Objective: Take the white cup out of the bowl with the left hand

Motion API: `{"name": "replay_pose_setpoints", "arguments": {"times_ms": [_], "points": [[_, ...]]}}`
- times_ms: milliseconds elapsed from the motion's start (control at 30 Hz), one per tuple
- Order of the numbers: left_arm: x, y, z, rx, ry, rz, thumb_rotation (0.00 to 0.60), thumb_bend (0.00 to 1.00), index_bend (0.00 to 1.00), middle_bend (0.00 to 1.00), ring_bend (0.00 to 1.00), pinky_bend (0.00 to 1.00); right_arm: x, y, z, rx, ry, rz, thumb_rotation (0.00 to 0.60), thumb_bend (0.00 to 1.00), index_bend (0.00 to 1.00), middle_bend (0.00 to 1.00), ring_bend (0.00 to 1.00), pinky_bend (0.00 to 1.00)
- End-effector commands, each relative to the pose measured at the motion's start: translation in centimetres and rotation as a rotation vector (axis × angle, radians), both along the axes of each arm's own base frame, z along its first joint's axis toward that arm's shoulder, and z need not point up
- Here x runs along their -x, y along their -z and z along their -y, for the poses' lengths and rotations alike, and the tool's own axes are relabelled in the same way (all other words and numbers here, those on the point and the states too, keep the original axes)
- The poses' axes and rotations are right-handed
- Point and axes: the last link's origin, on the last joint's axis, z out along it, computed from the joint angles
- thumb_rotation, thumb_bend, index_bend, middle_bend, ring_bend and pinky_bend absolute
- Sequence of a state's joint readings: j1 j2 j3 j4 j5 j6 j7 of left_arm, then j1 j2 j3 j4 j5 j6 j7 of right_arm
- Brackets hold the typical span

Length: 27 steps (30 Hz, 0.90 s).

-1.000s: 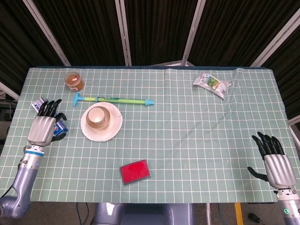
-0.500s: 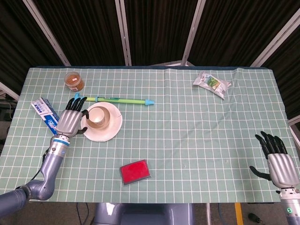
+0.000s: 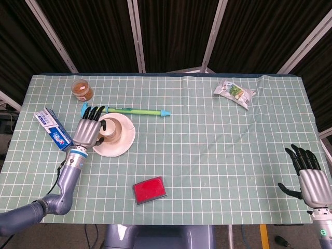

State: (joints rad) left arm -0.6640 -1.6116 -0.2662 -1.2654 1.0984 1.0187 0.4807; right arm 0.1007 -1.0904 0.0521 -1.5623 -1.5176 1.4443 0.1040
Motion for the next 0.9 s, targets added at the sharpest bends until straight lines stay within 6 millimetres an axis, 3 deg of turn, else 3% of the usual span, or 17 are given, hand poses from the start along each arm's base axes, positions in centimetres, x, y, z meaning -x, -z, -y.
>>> {"name": "replay_pose_setpoints", "arguments": {"times_ms": [33, 167, 400, 600, 700, 900], "points": [[0.3, 0.4, -0.3, 0.010, -0.022, -0.010, 0.600, 0.27, 0.54, 0.00, 0.00, 0.00, 0.0, -0.1, 0.0, 0.002, 0.002, 0.001, 0.600, 0.09, 0.06, 0.00, 0.00, 0.00], [0.6, 0.7, -0.5, 0.014, -0.034, -0.017, 0.600, 0.29, 0.57, 0.00, 0.00, 0.00, 0.0, -0.1, 0.1, 0.006, 0.001, 0.004, 0.600, 0.09, 0.06, 0.00, 0.00, 0.00], [0.8, 1.0, -0.6, 0.009, -0.031, -0.004, 0.600, 0.46, 0.61, 0.00, 0.00, 0.00, 0.1, 0.0, 0.1, 0.005, 0.001, 0.001, 0.600, 0.09, 0.06, 0.00, 0.00, 0.00], [0.9, 0.1, -0.2, -0.004, -0.011, 0.006, 0.600, 0.49, 0.62, 0.00, 0.00, 0.00, 0.1, 0.1, 0.0, 0.003, -0.001, -0.006, 0.600, 0.09, 0.06, 0.00, 0.00, 0.00], [0.8, -1.1, 0.7, -0.006, 0.016, 0.017, 0.600, 0.49, 0.62, 0.00, 0.00, 0.00, 0.0, 0.1, 0.0, 0.005, -0.003, -0.005, 0.600, 0.09, 0.06, 0.00, 0.00, 0.00], [1.6, -4.0, 5.0, 0.017, 0.061, 0.008, 0.600, 0.49, 0.62, 0.00, 0.00, 0.00, 0.0, 0.0, -0.1, 0.010, -0.002, -0.008, 0.600, 0.09, 0.06, 0.00, 0.00, 0.00]]}}
